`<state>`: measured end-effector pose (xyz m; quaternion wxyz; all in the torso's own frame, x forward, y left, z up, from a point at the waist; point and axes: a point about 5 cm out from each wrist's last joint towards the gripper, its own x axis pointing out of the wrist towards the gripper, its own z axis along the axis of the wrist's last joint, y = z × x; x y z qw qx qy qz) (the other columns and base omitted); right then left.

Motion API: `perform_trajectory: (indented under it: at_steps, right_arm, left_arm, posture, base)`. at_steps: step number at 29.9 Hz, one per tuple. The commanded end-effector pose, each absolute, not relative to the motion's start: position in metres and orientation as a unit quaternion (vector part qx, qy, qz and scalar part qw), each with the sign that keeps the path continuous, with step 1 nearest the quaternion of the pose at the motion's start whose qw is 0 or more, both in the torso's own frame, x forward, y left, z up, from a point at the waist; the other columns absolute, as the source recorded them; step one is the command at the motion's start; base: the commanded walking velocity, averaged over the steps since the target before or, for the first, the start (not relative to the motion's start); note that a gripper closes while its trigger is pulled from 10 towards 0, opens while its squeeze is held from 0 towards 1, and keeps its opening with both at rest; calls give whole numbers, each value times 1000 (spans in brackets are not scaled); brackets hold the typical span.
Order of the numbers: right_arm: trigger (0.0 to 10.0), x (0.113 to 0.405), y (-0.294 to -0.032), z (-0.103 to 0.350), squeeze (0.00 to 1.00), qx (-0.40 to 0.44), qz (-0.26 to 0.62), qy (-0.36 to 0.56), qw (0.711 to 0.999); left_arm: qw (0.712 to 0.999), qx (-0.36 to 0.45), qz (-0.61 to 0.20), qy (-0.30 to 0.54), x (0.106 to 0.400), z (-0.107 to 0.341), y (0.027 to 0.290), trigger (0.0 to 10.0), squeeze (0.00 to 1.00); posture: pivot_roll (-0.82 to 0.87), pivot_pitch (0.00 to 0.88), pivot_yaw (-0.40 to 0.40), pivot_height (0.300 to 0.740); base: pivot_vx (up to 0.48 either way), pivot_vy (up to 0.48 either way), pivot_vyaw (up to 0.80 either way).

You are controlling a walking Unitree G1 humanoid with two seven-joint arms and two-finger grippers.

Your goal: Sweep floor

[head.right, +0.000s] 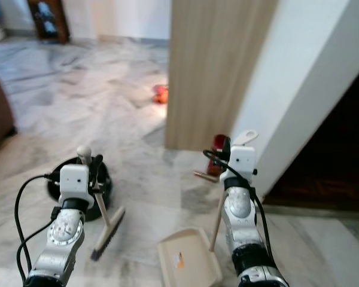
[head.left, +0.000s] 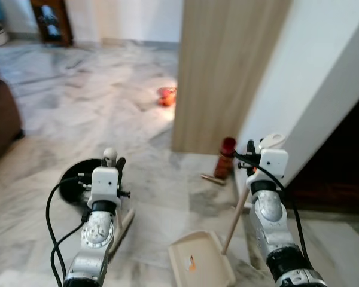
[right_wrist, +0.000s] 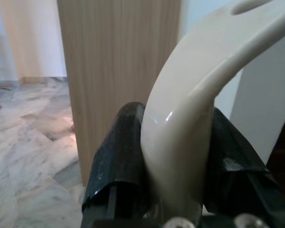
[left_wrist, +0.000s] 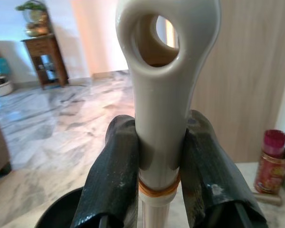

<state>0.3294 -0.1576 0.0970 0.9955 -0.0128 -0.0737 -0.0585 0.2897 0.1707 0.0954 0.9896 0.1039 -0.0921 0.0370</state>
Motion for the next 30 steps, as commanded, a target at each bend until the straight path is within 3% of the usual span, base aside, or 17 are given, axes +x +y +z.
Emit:
perform_trajectory:
  at_steps: [1, 30]
  right_arm:
    - [10000, 332, -159, 104, 0, -10, -64, -84, 994]
    - [10000, 333, -164, 103, 0, -16, -82, -79, 993]
  left_arm:
    - [987, 106, 41, -115, 292, 104, 171, 10000, 0]
    - [987, 110, 31, -112, 294, 104, 168, 10000, 0]
  posture:
    - [113, 0, -57, 740]
    - [105, 0, -52, 740]
  base:
    - [0, 0, -800]
    - [0, 0, -800]
